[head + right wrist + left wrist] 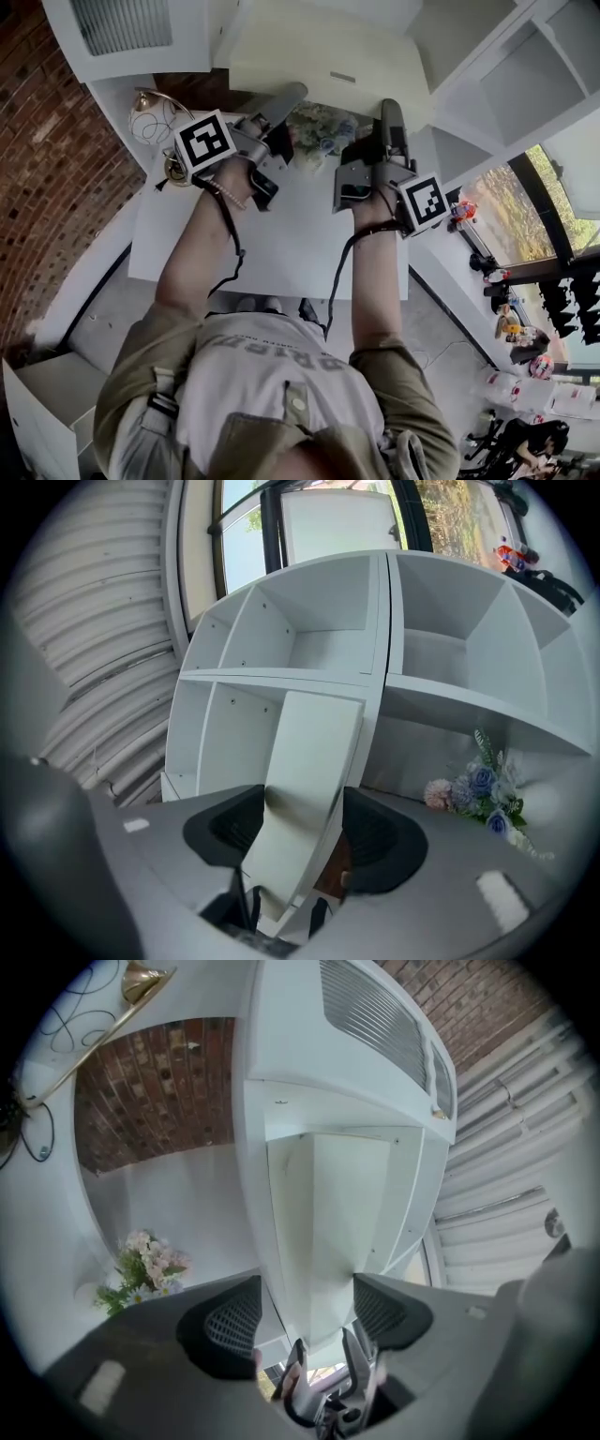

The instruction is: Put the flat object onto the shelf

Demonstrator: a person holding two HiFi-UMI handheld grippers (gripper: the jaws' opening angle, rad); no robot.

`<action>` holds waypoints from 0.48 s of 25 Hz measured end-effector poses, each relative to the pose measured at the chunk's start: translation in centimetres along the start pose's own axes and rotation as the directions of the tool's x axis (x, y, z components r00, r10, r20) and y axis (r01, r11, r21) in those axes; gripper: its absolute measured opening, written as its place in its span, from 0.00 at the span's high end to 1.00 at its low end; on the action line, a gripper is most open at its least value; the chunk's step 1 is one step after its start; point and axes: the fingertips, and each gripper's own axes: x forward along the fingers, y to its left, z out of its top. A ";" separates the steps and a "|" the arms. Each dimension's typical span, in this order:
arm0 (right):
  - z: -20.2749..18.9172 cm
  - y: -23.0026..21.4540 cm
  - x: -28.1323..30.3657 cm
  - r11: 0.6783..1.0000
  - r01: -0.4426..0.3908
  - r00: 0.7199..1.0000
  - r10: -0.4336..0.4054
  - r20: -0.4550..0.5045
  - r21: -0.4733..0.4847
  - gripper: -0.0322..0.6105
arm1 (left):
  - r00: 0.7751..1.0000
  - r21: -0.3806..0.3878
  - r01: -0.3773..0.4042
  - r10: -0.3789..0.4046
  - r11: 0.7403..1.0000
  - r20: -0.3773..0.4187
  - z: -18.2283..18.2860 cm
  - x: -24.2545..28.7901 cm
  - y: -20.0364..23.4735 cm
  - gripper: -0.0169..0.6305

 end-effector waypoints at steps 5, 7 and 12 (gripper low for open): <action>0.1 -1.6 -0.1 1.000 0.014 0.999 -0.014 -0.030 0.005 0.57 | 0.999 0.008 -0.026 0.026 1.000 0.044 1.2 0.7 0.8 0.48; 0.3 -2.1 0.2 1.000 0.024 0.999 -0.024 -0.037 -0.004 0.59 | 0.998 0.012 -0.034 0.033 0.999 0.053 1.5 1.1 1.1 0.48; 0.3 -3.1 1.0 0.999 0.047 0.998 -0.047 -0.049 -0.002 0.63 | 0.997 -0.004 -0.040 0.041 0.999 0.069 1.9 2.0 1.6 0.48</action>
